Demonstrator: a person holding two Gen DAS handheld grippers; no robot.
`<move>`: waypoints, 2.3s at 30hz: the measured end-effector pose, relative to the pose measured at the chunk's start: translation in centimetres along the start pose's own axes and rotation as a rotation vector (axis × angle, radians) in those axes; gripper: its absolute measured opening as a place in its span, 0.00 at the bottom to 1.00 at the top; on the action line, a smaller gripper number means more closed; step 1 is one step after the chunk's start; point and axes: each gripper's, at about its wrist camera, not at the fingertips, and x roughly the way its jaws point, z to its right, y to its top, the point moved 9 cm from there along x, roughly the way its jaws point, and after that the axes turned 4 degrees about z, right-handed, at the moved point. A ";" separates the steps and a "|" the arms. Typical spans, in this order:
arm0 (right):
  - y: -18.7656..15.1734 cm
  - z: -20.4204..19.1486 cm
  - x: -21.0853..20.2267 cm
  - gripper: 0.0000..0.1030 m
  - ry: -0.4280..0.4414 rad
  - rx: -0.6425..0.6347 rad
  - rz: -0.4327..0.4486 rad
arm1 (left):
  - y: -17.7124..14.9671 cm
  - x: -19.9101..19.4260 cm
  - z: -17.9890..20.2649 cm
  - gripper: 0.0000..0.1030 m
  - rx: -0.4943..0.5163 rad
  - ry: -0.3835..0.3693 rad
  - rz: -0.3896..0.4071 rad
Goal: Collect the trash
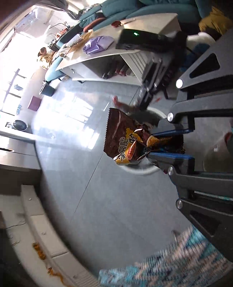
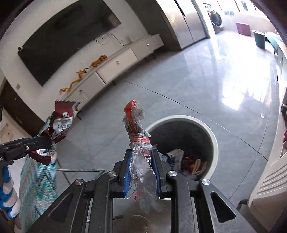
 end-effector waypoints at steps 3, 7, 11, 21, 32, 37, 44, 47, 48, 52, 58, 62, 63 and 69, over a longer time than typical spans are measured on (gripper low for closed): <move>-0.2 1.6 1.8 0.22 -0.022 0.020 -0.030 | 0.8 3.4 0.9 0.17 -0.049 -0.047 -0.043; -0.6 3.2 3.9 0.22 -0.053 0.033 -0.068 | 1.4 6.4 1.3 0.18 -0.093 -0.076 -0.073; -1.1 4.5 5.6 0.22 -0.088 0.039 -0.099 | 2.0 8.4 0.7 0.39 -0.138 -0.089 -0.081; -1.6 5.2 6.1 0.49 -0.163 0.035 -0.114 | 2.4 8.9 -0.4 0.52 -0.213 -0.130 -0.073; -1.1 4.7 3.6 0.57 -0.197 0.022 -0.073 | 1.8 8.3 0.3 0.60 -0.231 -0.187 -0.097; -1.6 5.3 2.5 0.57 -0.216 0.035 -0.064 | 1.9 8.4 -0.1 0.66 -0.264 -0.202 -0.095; -1.5 5.4 1.6 0.57 -0.213 0.058 -0.050 | 1.9 7.6 -0.4 0.67 -0.268 -0.178 -0.070; -1.3 4.7 1.0 0.57 -0.203 0.061 -0.037 | 2.2 6.1 -0.7 0.67 -0.248 -0.138 -0.032; -1.1 4.4 0.8 0.57 -0.199 0.057 -0.032 | 2.3 5.3 -0.9 0.67 -0.238 -0.122 -0.016; 0.1 2.4 -0.4 0.57 -0.185 0.027 -0.002 | 2.6 1.5 -1.8 0.67 -0.193 -0.066 0.054; 2.0 -3.2 -3.2 0.63 -0.135 -0.036 0.073 | 1.8 -5.6 -3.7 0.67 -0.123 0.028 0.151; 2.5 -8.2 -4.8 0.69 -0.089 -0.112 0.108 | 0.5 -10.1 -5.4 0.67 -0.117 0.042 0.193; 2.5 -9.8 -5.2 0.70 -0.074 -0.134 0.114 | 0.1 -11.4 -5.9 0.67 -0.121 0.033 0.200; 1.9 -18.4 -7.1 0.78 -0.008 -0.266 0.140 | -2.5 -19.0 -10.4 0.67 -0.153 0.068 0.270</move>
